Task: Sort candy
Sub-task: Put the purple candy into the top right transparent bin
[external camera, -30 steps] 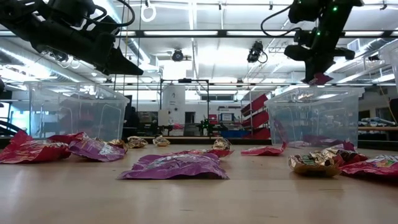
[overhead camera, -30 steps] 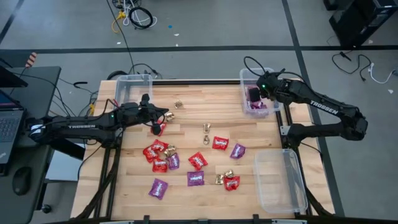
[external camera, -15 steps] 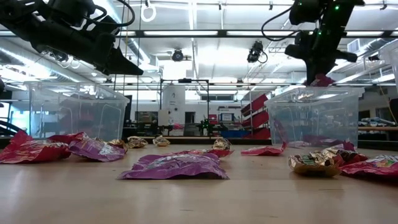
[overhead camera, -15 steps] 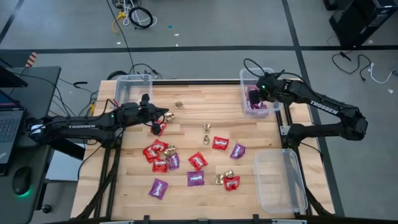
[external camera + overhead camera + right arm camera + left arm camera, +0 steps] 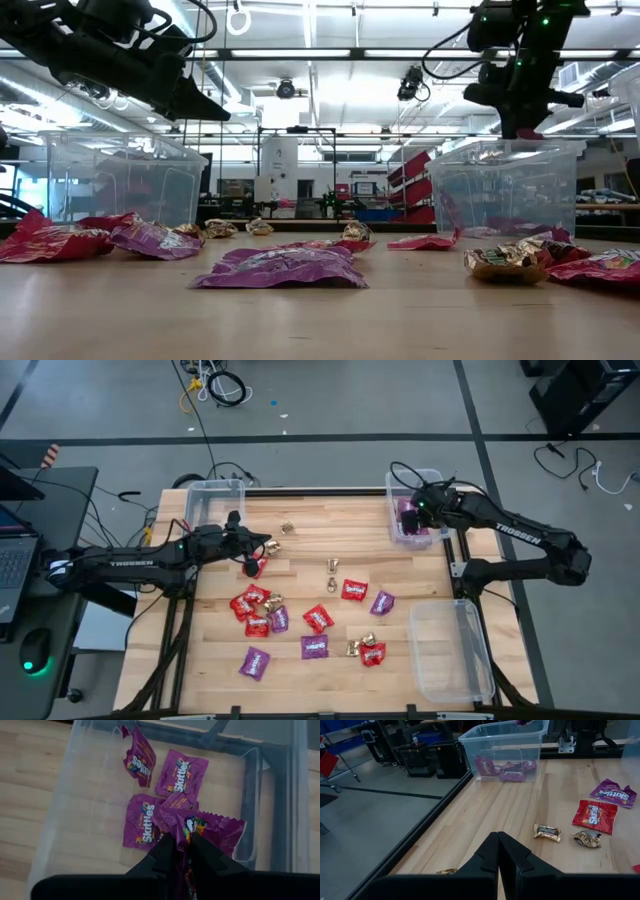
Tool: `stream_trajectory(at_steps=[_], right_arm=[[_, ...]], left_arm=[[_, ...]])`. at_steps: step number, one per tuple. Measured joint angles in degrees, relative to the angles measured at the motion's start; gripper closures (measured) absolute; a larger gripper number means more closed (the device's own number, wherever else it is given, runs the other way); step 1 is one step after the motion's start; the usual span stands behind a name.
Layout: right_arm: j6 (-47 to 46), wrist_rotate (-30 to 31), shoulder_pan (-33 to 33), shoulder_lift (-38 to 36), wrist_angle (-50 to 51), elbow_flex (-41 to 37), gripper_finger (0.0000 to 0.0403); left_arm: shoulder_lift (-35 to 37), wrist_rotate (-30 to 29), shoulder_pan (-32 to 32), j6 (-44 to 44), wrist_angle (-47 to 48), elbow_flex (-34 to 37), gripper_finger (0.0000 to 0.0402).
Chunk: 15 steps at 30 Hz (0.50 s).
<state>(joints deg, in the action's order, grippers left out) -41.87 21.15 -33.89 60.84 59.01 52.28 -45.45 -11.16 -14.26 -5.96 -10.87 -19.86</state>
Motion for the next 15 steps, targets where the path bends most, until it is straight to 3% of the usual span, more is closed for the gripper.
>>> stream_trajectory(at_steps=[15], right_arm=[[0.3, 2.0, 0.0, 0.0, -7.6, -6.5, 0.0355]], left_arm=[[0.0, 0.0, 0.0, 0.2, 0.0, 0.0, 0.0393]])
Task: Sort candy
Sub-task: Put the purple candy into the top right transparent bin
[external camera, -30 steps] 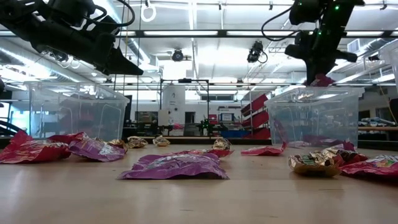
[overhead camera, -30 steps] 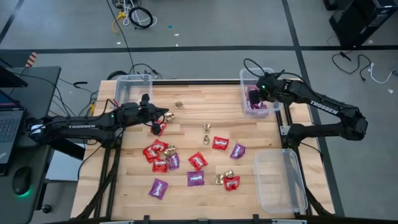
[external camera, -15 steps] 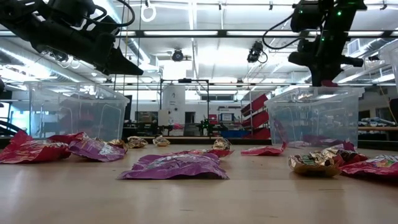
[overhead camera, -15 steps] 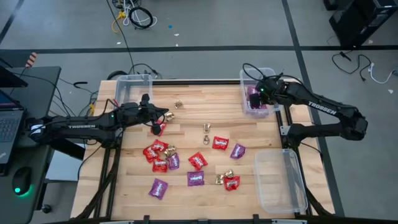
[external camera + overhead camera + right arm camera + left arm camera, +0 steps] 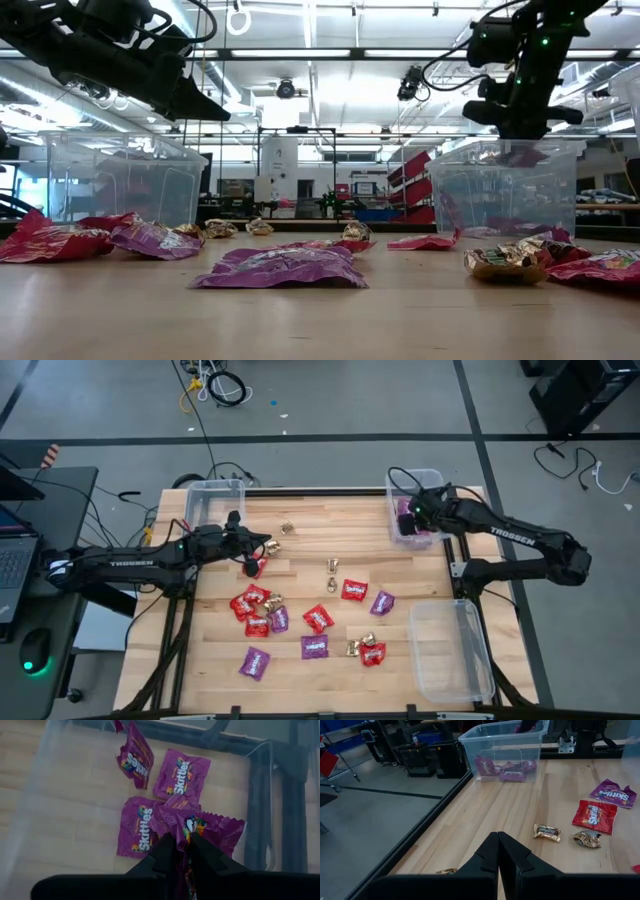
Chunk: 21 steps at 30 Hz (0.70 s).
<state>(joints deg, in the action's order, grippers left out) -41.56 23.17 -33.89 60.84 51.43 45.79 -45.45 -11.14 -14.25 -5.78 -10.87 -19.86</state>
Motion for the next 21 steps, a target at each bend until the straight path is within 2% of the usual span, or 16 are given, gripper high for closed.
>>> stream_trajectory(at_steps=[8, 21], right_arm=[[0.7, 3.2, 0.0, 0.0, -4.3, -2.9, 0.0355], [0.9, 3.4, 0.0, 0.0, -6.8, -4.1, 0.0355]], left_arm=[[0.0, 0.0, 0.0, 0.0, 0.0, 0.0, 0.0393], [0.0, 0.0, 0.0, 0.0, 0.0, 0.0, 0.0393]])
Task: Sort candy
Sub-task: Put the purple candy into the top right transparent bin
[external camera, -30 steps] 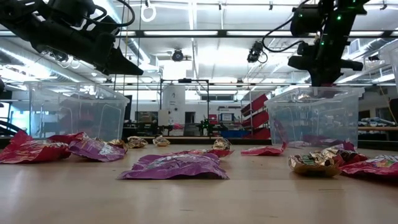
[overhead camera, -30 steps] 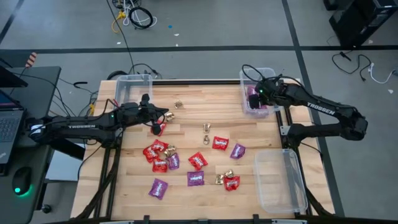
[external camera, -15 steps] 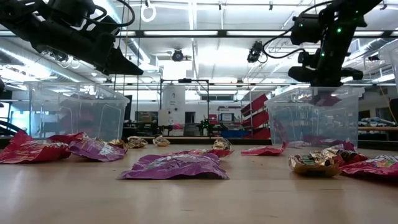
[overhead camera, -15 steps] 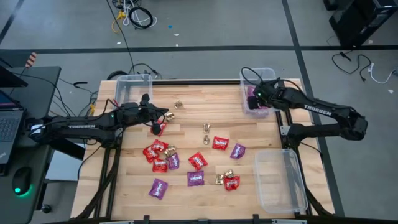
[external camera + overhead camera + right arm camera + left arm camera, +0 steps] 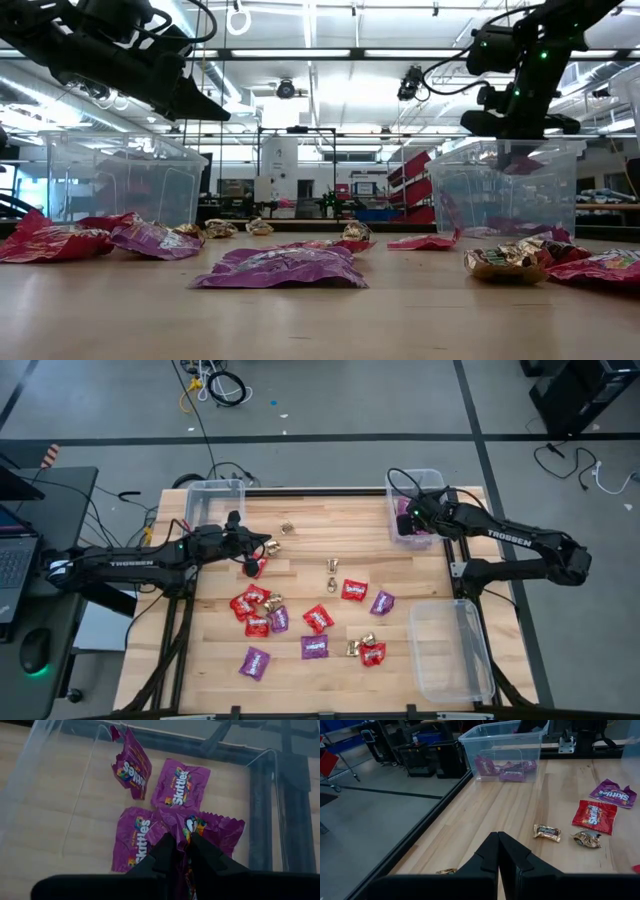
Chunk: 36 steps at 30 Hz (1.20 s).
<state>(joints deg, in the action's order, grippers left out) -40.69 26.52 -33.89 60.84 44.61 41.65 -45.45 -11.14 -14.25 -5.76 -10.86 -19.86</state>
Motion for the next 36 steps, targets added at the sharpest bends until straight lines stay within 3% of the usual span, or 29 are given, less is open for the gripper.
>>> stream_trajectory(at_steps=[36], right_arm=[[1.0, -8.1, -7.8, 0.0, 1.6, 0.0, 0.0355]], left_arm=[[0.0, 0.0, 0.0, 0.0, 0.0, 0.0, 0.0393]])
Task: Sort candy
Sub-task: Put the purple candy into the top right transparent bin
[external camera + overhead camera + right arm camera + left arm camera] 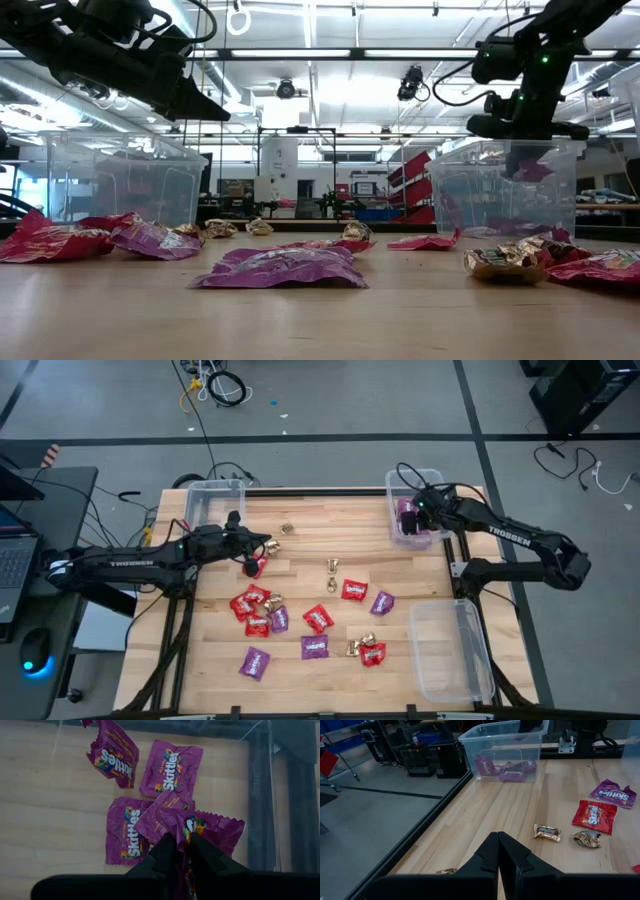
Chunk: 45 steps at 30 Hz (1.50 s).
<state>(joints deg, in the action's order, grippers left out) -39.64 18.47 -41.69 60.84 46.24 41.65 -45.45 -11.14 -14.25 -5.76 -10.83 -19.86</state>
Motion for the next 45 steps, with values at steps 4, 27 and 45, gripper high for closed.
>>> stream_trajectory(at_steps=[4, 27, 45], right_arm=[[0.8, -1.6, -1.3, 0.0, -0.1, 0.0, 0.0355], [6.0, -2.9, -3.9, 5.9, -4.0, 0.3, 0.0355], [6.5, -2.0, -3.9, 6.3, -4.5, 0.3, 0.0355]], left_arm=[[0.0, 0.0, 0.0, 0.0, 0.0, 0.0, 0.0393], [0.0, 0.0, 0.0, 0.0, 0.0, 0.0, 0.0393], [0.0, 0.0, 0.0, 0.0, 0.0, 0.0, 0.0393]])
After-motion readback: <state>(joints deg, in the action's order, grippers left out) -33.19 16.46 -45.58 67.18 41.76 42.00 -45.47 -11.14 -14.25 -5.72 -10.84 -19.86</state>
